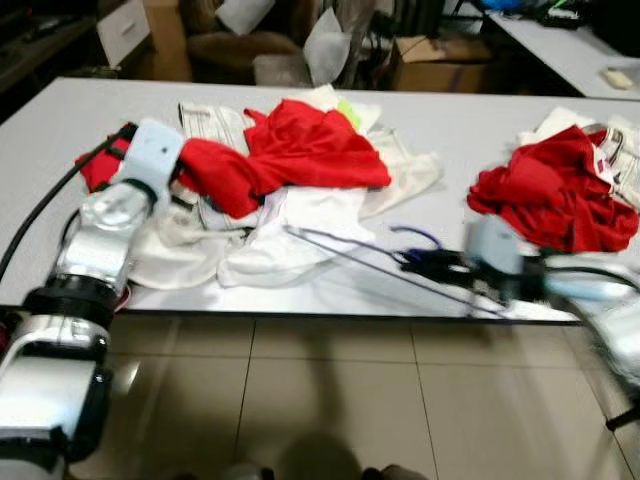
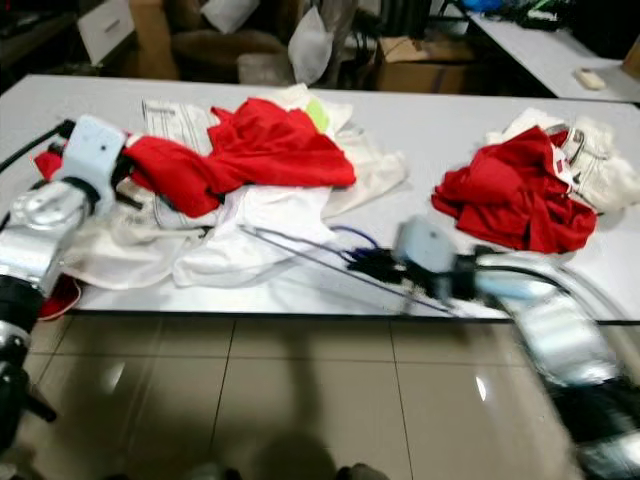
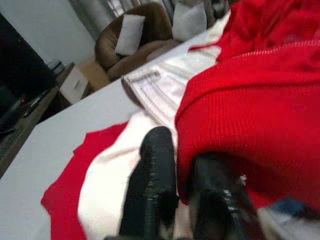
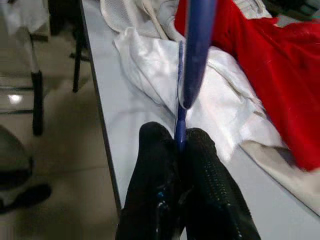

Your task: Hang hanger

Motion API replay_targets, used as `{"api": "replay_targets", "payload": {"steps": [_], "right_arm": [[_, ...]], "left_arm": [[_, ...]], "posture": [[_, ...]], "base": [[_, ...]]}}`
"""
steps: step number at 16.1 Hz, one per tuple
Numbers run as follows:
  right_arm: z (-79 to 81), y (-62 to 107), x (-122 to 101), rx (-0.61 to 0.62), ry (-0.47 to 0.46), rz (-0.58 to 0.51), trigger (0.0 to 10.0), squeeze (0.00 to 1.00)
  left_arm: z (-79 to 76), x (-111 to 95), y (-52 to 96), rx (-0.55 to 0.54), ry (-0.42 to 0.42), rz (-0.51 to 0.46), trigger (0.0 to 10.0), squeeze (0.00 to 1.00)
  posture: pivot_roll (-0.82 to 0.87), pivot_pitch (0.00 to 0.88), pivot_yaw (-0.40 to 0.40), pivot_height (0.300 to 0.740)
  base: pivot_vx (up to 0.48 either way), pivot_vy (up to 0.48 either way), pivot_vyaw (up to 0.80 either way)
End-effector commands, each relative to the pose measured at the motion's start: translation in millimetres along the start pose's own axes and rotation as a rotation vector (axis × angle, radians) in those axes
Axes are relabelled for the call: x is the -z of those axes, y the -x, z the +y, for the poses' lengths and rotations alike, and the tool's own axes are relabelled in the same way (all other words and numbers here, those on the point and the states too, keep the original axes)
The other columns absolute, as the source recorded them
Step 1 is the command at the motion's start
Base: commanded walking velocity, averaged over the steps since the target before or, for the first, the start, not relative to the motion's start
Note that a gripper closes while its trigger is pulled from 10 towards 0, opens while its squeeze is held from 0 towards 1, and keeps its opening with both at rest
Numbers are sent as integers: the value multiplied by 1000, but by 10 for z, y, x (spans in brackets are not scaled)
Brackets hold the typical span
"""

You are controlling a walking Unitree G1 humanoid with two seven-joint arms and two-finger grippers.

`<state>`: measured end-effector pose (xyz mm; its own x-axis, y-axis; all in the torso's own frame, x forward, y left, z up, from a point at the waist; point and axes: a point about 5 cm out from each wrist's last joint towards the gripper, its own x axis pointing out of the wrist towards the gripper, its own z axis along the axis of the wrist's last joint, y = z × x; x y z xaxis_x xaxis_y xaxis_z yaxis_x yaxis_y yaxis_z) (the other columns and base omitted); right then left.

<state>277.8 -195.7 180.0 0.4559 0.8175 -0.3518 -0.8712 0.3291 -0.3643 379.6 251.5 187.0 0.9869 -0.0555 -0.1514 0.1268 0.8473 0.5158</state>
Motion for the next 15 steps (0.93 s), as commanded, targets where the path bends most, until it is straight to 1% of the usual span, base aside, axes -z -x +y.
{"api": "replay_targets", "payload": {"steps": [1,2,3,4,5,6,7,9,10,11,12,13,14,15], "right_arm": [[-26,117,-98,4,-21,-1,10000,0],[-60,272,-183,23,-74,-8,10000,0],[-64,363,-266,34,-104,-34,10000,0],[-46,431,-338,30,-128,-54,10000,0],[-36,478,-380,28,-145,-75,10000,0],[-34,573,-435,38,-172,-114,10000,0],[-51,631,-430,74,-192,-110,10000,0],[-62,625,-357,149,-236,-79,10000,0],[-45,584,-348,178,-272,-90,10000,0],[-32,533,-340,215,-295,-109,10000,0],[-27,514,-338,229,-299,-116,10000,0],[-21,440,-333,330,-356,-184,10000,0],[-27,407,-331,378,-393,-219,10000,0],[-51,357,-338,458,-415,-267,10000,0]], "left_arm": [[5,-29,-12,27,-40,-4,10000,1000],[1,-39,4,80,-61,-18,10000,1000],[-9,-55,13,126,-55,-38,10000,1000],[-36,-32,25,186,-64,-33,10000,1000],[-88,11,47,267,-92,-13,10000,1000],[-171,118,115,415,-222,48,10000,1000],[-194,184,196,517,-315,83,10000,1000],[-154,181,336,644,-405,91,10000,1000],[-154,139,440,737,-394,70,10000,1000],[-149,73,542,806,-319,32,10000,1000],[-143,48,579,826,-287,17,10000,1000],[-143,-68,672,864,-99,-99,10000,1000],[-124,-96,700,850,-71,-134,10000,1000],[-106,-178,688,789,-37,-205,10000,1000]], "posture": [[-108,0,26,740],[-108,0,26,740],[-108,0,26,740],[-112,0,36,740],[-113,0,37,740],[-110,0,30,740],[-108,0,26,740],[-112,0,16,740],[-109,0,12,740],[-110,0,11,740],[-110,0,11,740],[-107,0,11,740],[-100,0,5,740],[-100,0,5,740]], "base": [[0,0,0],[0,0,0],[0,0,0],[0,0,0],[0,0,0],[0,0,0],[0,0,0],[0,0,0],[0,0,0],[0,0,0],[0,0,0],[0,0,0],[0,0,0],[0,0,0]]}}
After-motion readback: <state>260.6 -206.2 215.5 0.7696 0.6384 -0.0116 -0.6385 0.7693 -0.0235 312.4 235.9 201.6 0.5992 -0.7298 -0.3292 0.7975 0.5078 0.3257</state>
